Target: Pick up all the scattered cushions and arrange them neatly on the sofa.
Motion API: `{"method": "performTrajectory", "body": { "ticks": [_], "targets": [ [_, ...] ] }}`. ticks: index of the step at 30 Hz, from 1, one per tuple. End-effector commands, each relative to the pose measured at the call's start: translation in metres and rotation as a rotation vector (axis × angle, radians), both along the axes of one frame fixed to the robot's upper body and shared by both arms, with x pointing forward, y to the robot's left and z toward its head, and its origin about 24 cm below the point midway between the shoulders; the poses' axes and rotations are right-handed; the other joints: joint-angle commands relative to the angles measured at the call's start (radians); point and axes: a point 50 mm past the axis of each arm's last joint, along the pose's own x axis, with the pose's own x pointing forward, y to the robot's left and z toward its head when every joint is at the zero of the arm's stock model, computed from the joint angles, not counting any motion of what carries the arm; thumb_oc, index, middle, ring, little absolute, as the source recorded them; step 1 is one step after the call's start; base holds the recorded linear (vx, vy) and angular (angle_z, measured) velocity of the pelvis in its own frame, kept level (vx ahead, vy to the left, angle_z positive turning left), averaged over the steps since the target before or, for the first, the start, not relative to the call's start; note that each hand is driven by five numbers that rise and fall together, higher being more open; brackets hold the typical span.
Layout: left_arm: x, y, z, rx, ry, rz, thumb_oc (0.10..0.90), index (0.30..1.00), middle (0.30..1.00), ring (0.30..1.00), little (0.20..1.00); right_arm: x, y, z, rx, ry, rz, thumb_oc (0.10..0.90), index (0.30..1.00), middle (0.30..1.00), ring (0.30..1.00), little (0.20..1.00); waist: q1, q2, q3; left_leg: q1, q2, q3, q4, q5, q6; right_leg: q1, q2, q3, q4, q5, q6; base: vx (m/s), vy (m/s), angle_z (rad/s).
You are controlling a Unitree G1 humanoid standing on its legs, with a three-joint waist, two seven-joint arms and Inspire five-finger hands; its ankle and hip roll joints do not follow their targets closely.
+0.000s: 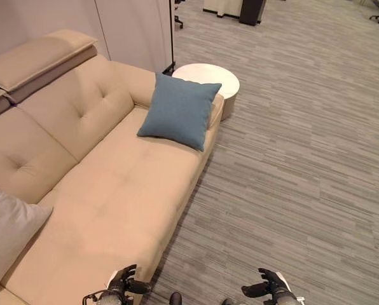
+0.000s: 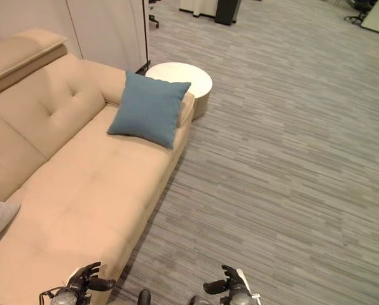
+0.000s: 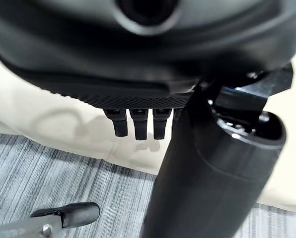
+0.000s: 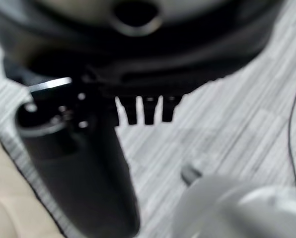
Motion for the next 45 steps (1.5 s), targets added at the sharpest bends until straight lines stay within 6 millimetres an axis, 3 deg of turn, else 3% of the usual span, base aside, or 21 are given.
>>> {"method": "performTrajectory", "body": {
  "ticks": [1, 6, 8, 10, 12, 15, 17, 18, 20, 24, 27, 29, 31, 32, 33, 36, 37, 38, 41, 44, 45],
  "targets": [
    [0.004, 0.002, 0.002, 0.029, -0.038, -0.007, 0.800, 0.900, 0.900, 0.900, 0.900, 0.006, -0.030, 0.010, -0.092, -0.029, -0.022, 0.800, 0.900, 0.900, 0.900, 0.900, -0.007, 0.005, -0.015, 0.019, 0.041, -0.089, 0.102, -0.174, -0.053, 0.038, 0.090, 0.064, -0.114, 0.134, 0.008, 0.30, -0.174, -0.14],
    [-0.001, -0.005, -0.002, 0.018, -0.010, -0.027, 0.800, 0.900, 0.900, 0.900, 0.900, -0.008, -0.033, 0.006, -0.096, 0.005, -0.036, 0.800, 0.900, 0.900, 0.900, 0.900, -0.027, -0.004, -0.044, 0.039, 0.110, -0.106, 0.163, -0.183, -0.113, 0.110, 0.150, 0.077, -0.181, 0.113, -0.031, 0.25, -0.241, 0.35],
    [0.007, -0.011, 0.000, 0.007, -0.028, -0.044, 0.800, 0.900, 0.900, 0.900, 0.900, -0.006, -0.039, 0.008, -0.107, -0.016, -0.066, 0.800, 0.900, 0.900, 0.900, 0.900, -0.022, -0.020, -0.011, -0.099, 0.138, -0.097, 0.416, -0.070, -0.148, 0.164, 0.166, 0.063, -0.222, 0.093, -0.068, 0.08, -0.295, 0.29],
    [0.009, -0.012, 0.000, 0.004, -0.036, -0.044, 0.800, 0.900, 0.900, 0.900, 0.900, -0.005, -0.040, 0.009, -0.110, -0.019, -0.076, 0.800, 0.900, 0.900, 0.900, 0.900, -0.019, -0.023, 0.001, -0.148, 0.152, -0.085, 0.493, -0.052, -0.146, 0.179, 0.174, 0.054, -0.229, 0.083, -0.084, 0.06, -0.171, 0.07],
    [0.006, -0.014, -0.001, -0.002, -0.027, -0.047, 0.800, 0.900, 0.900, 0.900, 0.900, -0.010, -0.043, 0.008, -0.115, -0.002, -0.081, 0.800, 0.900, 0.900, 0.900, 0.900, -0.003, -0.029, 0.022, -0.208, 0.137, -0.065, 0.541, -0.081, -0.126, 0.218, 0.192, 0.067, -0.248, 0.059, -0.096, 0.15, -0.159, 0.08],
    [0.002, -0.015, -0.003, 0.002, -0.008, -0.051, 0.800, 0.900, 0.900, 0.900, 0.900, -0.011, -0.044, 0.008, -0.117, -0.001, -0.085, 0.800, 0.900, 0.900, 0.900, 0.900, 0.005, -0.039, 0.020, -0.249, 0.089, -0.059, 0.470, -0.102, -0.113, 0.234, 0.194, 0.074, -0.262, 0.048, -0.087, 0.23, -0.065, 0.08],
    [-0.005, -0.015, -0.006, 0.013, 0.029, -0.079, 0.800, 0.900, 0.900, 0.900, 0.900, -0.015, -0.043, 0.006, -0.122, 0.012, -0.090, 0.800, 0.900, 0.900, 0.900, 0.900, 0.020, -0.025, 0.008, -0.288, 0.030, -0.036, 0.230, -0.020, -0.101, 0.271, 0.245, 0.095, -0.282, 0.019, -0.084, 0.31, -0.026, 0.13],
    [-0.005, -0.015, -0.006, 0.013, 0.030, -0.079, 0.800, 0.900, 0.900, 0.900, 0.900, -0.016, -0.043, 0.006, -0.122, 0.013, -0.090, 0.800, 0.900, 0.900, 0.900, 0.900, 0.020, -0.026, 0.009, -0.284, 0.029, -0.035, 0.225, -0.018, -0.101, 0.272, 0.244, 0.096, -0.282, 0.019, -0.083, 0.30, -0.018, 0.12],
    [-0.007, -0.012, -0.006, 0.017, 0.029, -0.065, 0.800, 0.900, 0.900, 0.900, 0.900, -0.013, -0.039, 0.006, -0.115, 0.010, -0.079, 0.800, 0.900, 0.900, 0.900, 0.900, 0.041, -0.016, 0.006, -0.320, 0.007, -0.042, 0.165, 0.049, -0.115, 0.299, 0.278, 0.127, -0.284, 0.001, -0.084, 0.26, 0.016, -0.10],
    [-0.018, -0.005, -0.008, 0.020, 0.059, -0.034, 0.800, 0.900, 0.900, 0.900, 0.900, -0.016, -0.033, 0.003, -0.104, 0.029, -0.047, 0.800, 0.900, 0.900, 0.900, 0.900, 0.053, -0.038, -0.027, -0.262, 0.001, -0.055, 0.161, 0.013, -0.082, 0.324, 0.272, 0.151, -0.238, -0.043, -0.078, 0.35, 0.100, -0.57],
    [-0.017, 0.001, -0.006, 0.030, 0.052, -0.023, 0.800, 0.900, 0.900, 0.900, 0.900, -0.015, -0.027, 0.001, -0.086, 0.031, -0.032, 0.800, 0.900, 0.900, 0.900, 0.900, 0.070, -0.057, -0.040, -0.230, -0.003, -0.051, 0.168, -0.028, -0.056, 0.313, 0.250, 0.161, -0.134, -0.050, -0.058, 0.22, 0.098, -0.18],
    [-0.011, 0.005, -0.003, 0.039, 0.030, -0.015, 0.800, 0.900, 0.900, 0.900, 0.900, -0.011, -0.023, 0.002, -0.078, 0.024, -0.016, 0.800, 0.900, 0.900, 0.900, 0.900, 0.070, -0.058, -0.033, -0.204, -0.004, -0.060, 0.170, -0.053, -0.036, 0.250, 0.221, 0.157, 0.008, -0.005, -0.018, 0.15, 0.116, -0.16],
    [-0.003, 0.008, 0.001, 0.040, -0.006, -0.003, 0.800, 0.900, 0.900, 0.900, 0.900, -0.004, -0.021, 0.003, -0.075, 0.010, 0.003, 0.800, 0.900, 0.900, 0.900, 0.900, 0.062, -0.046, -0.021, -0.180, -0.008, -0.075, 0.175, -0.073, -0.009, 0.183, 0.190, 0.154, 0.151, 0.068, 0.020, 0.17, 0.148, -0.07],
    [0.000, 0.010, 0.003, 0.047, -0.020, 0.007, 0.800, 0.900, 0.900, 0.900, 0.900, 0.003, -0.018, 0.006, -0.069, -0.014, 0.013, 0.800, 0.900, 0.900, 0.900, 0.900, 0.056, -0.023, -0.012, -0.150, 0.001, -0.093, 0.166, -0.086, 0.007, 0.116, 0.177, 0.141, 0.270, 0.099, 0.025, 0.22, 0.162, 0.11],
    [0.000, 0.011, 0.003, 0.050, -0.022, 0.014, 0.800, 0.900, 0.900, 0.900, 0.900, 0.005, -0.017, 0.006, -0.067, -0.021, 0.017, 0.800, 0.900, 0.900, 0.900, 0.900, 0.054, -0.014, -0.008, -0.126, 0.004, -0.103, 0.155, -0.091, 0.012, 0.085, 0.162, 0.124, 0.295, 0.101, 0.018, 0.26, 0.139, 0.09],
    [-0.002, 0.009, 0.002, 0.048, -0.013, 0.013, 0.800, 0.900, 0.900, 0.900, 0.900, 0.012, -0.015, 0.008, -0.071, -0.036, 0.048, 0.800, 0.900, 0.900, 0.900, 0.900, 0.035, -0.003, 0.000, -0.055, -0.002, -0.138, 0.119, -0.115, 0.007, 0.041, 0.166, 0.116, 0.120, 0.056, -0.023, 0.37, -0.023, 0.10],
    [-0.003, 0.008, 0.001, 0.049, -0.003, 0.011, 0.800, 0.900, 0.900, 0.900, 0.900, 0.013, -0.016, 0.009, -0.072, -0.039, 0.046, 0.800, 0.900, 0.900, 0.900, 0.900, 0.010, -0.010, 0.004, -0.020, -0.016, -0.169, 0.102, -0.130, -0.003, -0.003, 0.184, 0.186, -0.040, 0.080, -0.022, 0.39, -0.098, 0.12],
    [-0.004, 0.008, 0.000, 0.047, 0.004, 0.012, 0.800, 0.900, 0.900, 0.900, 0.900, 0.011, -0.019, 0.009, -0.079, -0.027, 0.043, 0.800, 0.900, 0.900, 0.900, 0.900, 0.005, -0.010, 0.007, -0.007, -0.018, -0.186, 0.099, -0.135, -0.008, -0.001, 0.195, 0.217, -0.083, 0.094, -0.020, 0.38, -0.112, 0.27],
    [-0.013, 0.004, -0.004, 0.044, 0.037, 0.002, 0.800, 0.900, 0.900, 0.900, 0.900, 0.001, -0.019, 0.004, -0.079, 0.009, 0.043, 0.800, 0.900, 0.900, 0.900, 0.900, -0.002, -0.020, -0.012, 0.022, -0.016, -0.208, 0.119, -0.173, -0.024, 0.043, 0.206, 0.232, -0.127, 0.100, -0.033, 0.30, -0.123, 0.77],
    [-0.014, -0.002, -0.006, 0.024, 0.041, -0.012, 0.800, 0.900, 0.900, 0.900, 0.900, -0.008, -0.026, 0.003, -0.081, 0.019, -0.003, 0.800, 0.900, 0.900, 0.900, 0.900, -0.010, -0.019, -0.022, -0.019, 0.026, -0.196, 0.238, -0.138, -0.091, 0.115, 0.217, 0.191, -0.178, 0.075, -0.066, 0.24, -0.130, 1.02],
    [-0.014, -0.002, -0.006, 0.024, 0.041, -0.013, 0.800, 0.900, 0.900, 0.900, 0.900, -0.008, -0.026, 0.003, -0.082, 0.019, -0.003, 0.800, 0.900, 0.900, 0.900, 0.900, -0.012, -0.018, -0.023, -0.023, 0.027, -0.198, 0.244, -0.141, -0.092, 0.115, 0.218, 0.189, -0.178, 0.075, -0.066, 0.08, -0.075, 0.54]
  ]
}}
